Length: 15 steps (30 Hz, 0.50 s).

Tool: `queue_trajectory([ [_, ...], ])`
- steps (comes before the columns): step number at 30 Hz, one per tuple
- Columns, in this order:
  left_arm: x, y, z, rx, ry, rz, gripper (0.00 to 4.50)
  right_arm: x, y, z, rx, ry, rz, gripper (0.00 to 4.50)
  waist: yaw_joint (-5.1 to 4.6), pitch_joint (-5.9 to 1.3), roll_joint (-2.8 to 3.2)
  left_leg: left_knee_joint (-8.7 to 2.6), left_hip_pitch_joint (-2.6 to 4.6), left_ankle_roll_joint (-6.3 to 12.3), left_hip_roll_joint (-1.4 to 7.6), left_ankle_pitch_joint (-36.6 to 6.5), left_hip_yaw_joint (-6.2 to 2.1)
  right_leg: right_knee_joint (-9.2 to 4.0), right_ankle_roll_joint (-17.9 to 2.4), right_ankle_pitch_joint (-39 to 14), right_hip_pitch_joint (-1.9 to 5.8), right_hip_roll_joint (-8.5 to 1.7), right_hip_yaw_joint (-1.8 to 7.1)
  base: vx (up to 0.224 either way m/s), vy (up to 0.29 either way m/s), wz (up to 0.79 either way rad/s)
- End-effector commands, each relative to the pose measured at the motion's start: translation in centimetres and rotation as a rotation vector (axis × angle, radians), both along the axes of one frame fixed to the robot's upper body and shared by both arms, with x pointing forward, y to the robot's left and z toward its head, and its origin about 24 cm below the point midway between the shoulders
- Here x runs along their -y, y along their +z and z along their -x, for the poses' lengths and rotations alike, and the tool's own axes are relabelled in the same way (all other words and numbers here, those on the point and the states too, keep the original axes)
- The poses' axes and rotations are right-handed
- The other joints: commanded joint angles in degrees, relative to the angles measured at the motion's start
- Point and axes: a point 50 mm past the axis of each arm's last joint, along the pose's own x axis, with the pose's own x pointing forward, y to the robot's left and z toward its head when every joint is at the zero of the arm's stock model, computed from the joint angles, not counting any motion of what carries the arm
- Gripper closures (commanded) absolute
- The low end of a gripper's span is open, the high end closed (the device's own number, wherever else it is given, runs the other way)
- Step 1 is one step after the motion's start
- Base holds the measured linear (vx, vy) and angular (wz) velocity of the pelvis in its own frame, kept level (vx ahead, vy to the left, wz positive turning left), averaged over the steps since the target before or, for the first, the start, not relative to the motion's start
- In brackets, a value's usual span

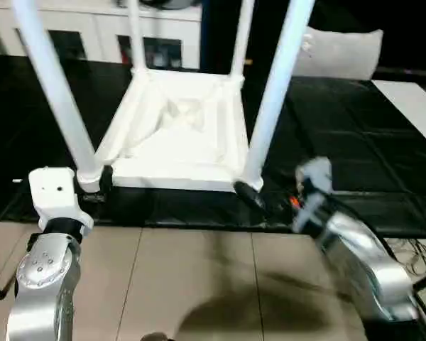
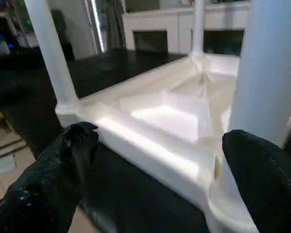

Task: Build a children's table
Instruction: Rotate leg to tighten, then flip table

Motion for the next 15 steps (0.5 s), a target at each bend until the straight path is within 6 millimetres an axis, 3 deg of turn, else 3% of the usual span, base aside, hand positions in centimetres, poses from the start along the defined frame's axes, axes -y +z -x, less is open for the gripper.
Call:
queue_trajectory([
  [1, -0.6, 0.0, -0.4, -0.008, 0.058, -0.019, 0.04, -0.3, -0.3, -1.1, -0.014, -0.006, 0.035, 0.00, -0.07, -3.13, 0.62, -4.39, 0.46, 0.84, 3.53, -8.8, -1.49, -3.87, -9.8, 4.1, 1.53, -5.39, 3.65, 0.000, 0.000, 0.00],
  [5, -1.1, 0.1, -0.8, -0.008, 0.069, -0.022, 0.04, -0.7, -0.3, -2.5, -0.018, 0.002, 0.066, 0.00, 0.12, -3.03, 0.70, -4.25, 0.69, 0.88, 3.54, -9.4, -1.19, -4.00, -10.7, 2.5, 1.41, -5.47, 3.68, 0.000, 0.000, 0.00],
  [6, -1.3, 0.1, -1.4, -0.014, 0.052, -0.030, 0.04, -0.9, -0.3, -3.8, -0.019, -0.023, 0.052, 0.00, 0.15, -3.04, 0.35, -4.28, 0.70, 0.90, 3.58, -9.7, -1.16, -3.97, -10.8, 1.7, 1.43, -5.54, 3.68, 0.000, 0.000, 0.00],
  [7, -1.5, 0.2, -1.8, -0.018, 0.050, -0.034, 0.04, -1.0, -0.3, -4.6, -0.020, -0.053, 0.042, 0.00, 0.18, -2.96, 0.68, -4.37, 0.85, 0.62, 3.43, -11.0, -1.12, -4.17, -10.9, -0.7, 1.20, -5.52, 3.65, 0.000, 0.000, 0.00],
  [10, -1.7, 0.6, -2.6, -0.007, 0.021, -0.046, 0.04, -0.7, -0.6, -5.7, -0.033, -0.115, 0.009, 0.00, 0.28, -2.77, 0.87, -4.67, 1.25, -1.05, 3.74, -14.5, -1.14, -4.54, -10.8, -5.3, 0.79, -5.72, 3.79, 0.000, 0.000, 0.00],
  [15, -1.5, 0.8, -3.5, -0.026, -0.083, -0.042, 0.04, 1.0, -0.7, -6.6, -0.037, -0.268, 0.011, 0.00, 0.78, -3.10, 0.91, -4.75, 1.31, -1.76, 3.75, -12.7, -1.03, -3.92, -10.2, -1.3, 0.86, -5.55, 3.81, 0.000, 0.000, 0.00],
])
